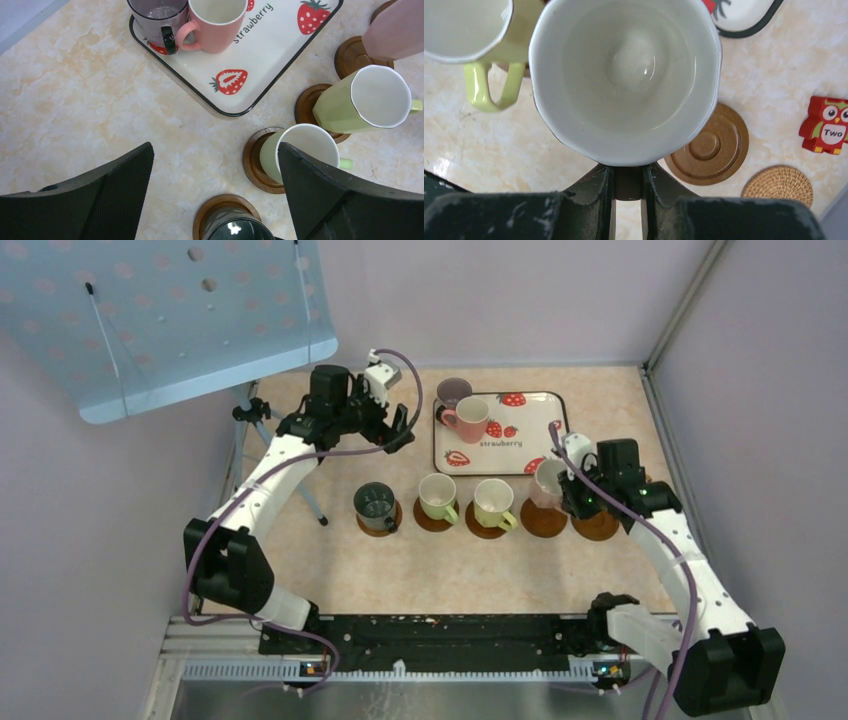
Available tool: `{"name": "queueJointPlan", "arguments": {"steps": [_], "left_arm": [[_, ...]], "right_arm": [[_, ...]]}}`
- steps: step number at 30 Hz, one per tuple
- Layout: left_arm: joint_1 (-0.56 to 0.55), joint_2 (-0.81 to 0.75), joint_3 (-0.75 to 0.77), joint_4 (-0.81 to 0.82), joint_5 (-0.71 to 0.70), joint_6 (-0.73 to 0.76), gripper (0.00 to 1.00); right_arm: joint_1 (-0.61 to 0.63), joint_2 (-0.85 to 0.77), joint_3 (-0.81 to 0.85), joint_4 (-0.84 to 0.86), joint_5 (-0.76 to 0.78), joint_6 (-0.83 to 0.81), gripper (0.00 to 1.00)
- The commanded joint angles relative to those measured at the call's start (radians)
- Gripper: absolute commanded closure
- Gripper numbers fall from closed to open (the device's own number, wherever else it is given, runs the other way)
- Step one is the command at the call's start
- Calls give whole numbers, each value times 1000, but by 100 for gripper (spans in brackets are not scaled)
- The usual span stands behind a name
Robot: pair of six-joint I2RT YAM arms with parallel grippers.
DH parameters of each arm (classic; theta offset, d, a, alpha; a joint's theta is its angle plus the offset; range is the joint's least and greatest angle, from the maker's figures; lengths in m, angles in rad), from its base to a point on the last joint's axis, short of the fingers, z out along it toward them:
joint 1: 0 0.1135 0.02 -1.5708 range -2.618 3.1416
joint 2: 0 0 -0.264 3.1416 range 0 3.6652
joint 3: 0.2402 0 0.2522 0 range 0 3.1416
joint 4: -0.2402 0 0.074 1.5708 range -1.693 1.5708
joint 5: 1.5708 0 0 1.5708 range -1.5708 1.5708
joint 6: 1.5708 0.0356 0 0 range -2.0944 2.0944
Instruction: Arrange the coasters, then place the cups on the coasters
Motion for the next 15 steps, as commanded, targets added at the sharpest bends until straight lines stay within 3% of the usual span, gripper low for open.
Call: {"name": "queueJointPlan", "arguments": {"steps": [1,15], "left_arm": [[3,-30,-14,48,35,-20,1],[3,-34,-15,52,30,-19,1]], "right_arm": [[-1,-96,-23,64,-26,-57,100],[-1,-56,-117,94,-28,-129,100]]}}
